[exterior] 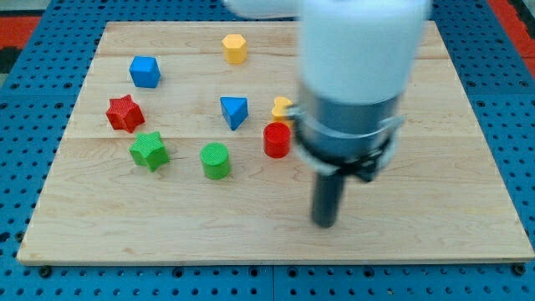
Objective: Move the yellow hexagon vertically above the green circle
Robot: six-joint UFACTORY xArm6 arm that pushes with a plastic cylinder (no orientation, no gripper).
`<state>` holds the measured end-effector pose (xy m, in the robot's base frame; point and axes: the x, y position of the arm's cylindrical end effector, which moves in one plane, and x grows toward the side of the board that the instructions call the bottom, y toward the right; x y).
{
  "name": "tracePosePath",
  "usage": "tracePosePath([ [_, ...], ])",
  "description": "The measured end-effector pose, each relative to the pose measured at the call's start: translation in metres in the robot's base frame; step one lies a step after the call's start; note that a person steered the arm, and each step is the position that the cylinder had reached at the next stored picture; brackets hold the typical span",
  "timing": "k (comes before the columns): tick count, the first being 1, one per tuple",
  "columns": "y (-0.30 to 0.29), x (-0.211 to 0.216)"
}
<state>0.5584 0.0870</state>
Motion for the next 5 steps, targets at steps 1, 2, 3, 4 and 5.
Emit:
tracePosePath([
  [1,0.089,-0.077],
  [2,0.112,-0.17],
  [3,0.107,-0.253],
  [4,0.06,-0.311],
  [5,-0.019,-0.334],
])
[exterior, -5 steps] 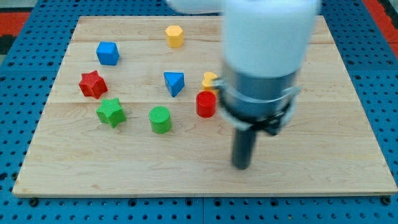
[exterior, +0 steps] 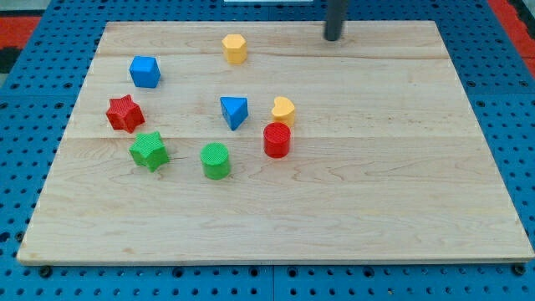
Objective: Move the yellow hexagon vertically above the green circle
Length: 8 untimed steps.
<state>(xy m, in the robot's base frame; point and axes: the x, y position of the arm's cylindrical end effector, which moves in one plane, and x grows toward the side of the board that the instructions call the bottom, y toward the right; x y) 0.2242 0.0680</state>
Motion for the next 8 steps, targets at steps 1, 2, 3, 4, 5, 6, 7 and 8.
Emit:
tracePosePath([
  [1,-0.066,0.003],
  [2,-0.104,0.024],
  [3,-0.122,0.045],
  [4,-0.122,0.051],
  [5,-0.122,0.021],
  [6,-0.134,0.021],
  [7,-0.144,0.023],
  [8,-0.141,0.033],
])
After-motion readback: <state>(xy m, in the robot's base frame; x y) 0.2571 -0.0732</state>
